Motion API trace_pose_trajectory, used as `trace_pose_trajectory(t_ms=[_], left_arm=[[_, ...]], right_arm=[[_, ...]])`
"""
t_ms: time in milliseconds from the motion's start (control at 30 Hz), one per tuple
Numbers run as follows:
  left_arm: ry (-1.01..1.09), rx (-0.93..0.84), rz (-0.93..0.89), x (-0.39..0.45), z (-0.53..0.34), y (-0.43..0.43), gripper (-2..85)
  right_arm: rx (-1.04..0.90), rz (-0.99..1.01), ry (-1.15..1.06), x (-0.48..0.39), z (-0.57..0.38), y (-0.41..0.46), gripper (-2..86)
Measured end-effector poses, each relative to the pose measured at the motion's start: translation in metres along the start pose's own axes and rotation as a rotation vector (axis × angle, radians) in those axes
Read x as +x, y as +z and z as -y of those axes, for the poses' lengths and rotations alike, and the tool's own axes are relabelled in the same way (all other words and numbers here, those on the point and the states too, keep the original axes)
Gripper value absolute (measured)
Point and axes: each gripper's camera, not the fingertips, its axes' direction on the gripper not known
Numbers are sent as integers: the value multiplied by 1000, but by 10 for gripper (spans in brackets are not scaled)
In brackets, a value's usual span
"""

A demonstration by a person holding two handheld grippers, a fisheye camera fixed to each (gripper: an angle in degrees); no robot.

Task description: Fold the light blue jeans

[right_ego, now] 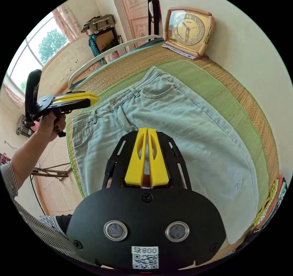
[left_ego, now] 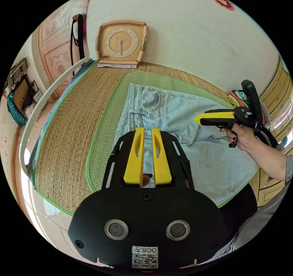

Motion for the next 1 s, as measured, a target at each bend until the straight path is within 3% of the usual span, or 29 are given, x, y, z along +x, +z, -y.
trace_pose_trajectory(t_ms=[200,500,767,1000], left_arm=[[164,-76,-25,19,80,41,71],[356,-188,76,49,187,94,82],[579,-433,239,88,226,159,89],[559,-513,176,97,237,176,38]], right_arm=[[-9,-98,16,66,15,-16,71],[-128,-210,-75,108,48,12,109],[-263,-239,-148,117,63,45,98],[-309,-187,-137,117,59,55,37]])
